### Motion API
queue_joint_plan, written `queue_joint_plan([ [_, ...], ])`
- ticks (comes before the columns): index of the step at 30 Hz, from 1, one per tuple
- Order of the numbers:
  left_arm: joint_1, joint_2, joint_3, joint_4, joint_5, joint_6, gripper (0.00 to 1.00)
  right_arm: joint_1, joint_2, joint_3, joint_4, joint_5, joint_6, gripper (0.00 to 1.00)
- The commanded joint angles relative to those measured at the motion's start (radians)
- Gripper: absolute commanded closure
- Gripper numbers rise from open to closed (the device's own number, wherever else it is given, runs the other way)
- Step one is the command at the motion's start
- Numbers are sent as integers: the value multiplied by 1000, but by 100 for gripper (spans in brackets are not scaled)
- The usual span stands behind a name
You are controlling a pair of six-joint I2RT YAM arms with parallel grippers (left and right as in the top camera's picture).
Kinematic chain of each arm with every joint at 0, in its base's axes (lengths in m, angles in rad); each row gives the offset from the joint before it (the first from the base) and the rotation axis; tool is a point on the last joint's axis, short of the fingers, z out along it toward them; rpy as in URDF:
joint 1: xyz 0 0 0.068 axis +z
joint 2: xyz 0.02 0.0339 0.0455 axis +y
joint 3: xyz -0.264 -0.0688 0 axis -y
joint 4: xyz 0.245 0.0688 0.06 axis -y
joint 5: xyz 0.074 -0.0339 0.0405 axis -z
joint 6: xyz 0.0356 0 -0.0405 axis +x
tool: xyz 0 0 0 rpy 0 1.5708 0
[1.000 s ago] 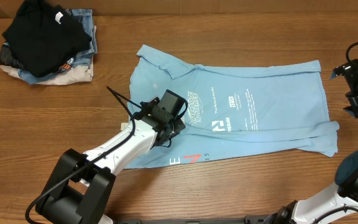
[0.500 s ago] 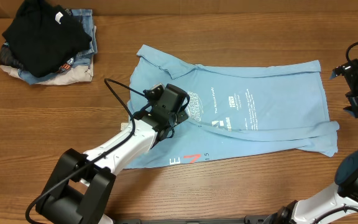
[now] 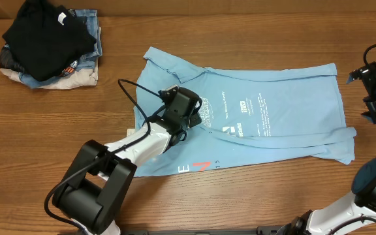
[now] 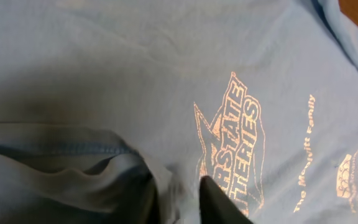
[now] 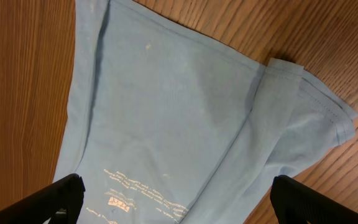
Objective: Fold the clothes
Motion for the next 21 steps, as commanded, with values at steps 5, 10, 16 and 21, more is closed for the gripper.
queue_joint_plan([
  [5,-6,1,62,-58,21,164,46,5,-12,14,2,6,-8,0],
  [10,-5,-49,202,-240,20,246,21,6,-12,14,31,5,-61,0],
  [16,31,-62,472,-512,21,328,0,6,-12,14,111,-134,-134,0],
  [21,116,-60,610,-553,93,340,0,21,-11,14,255,-248,-134,1],
])
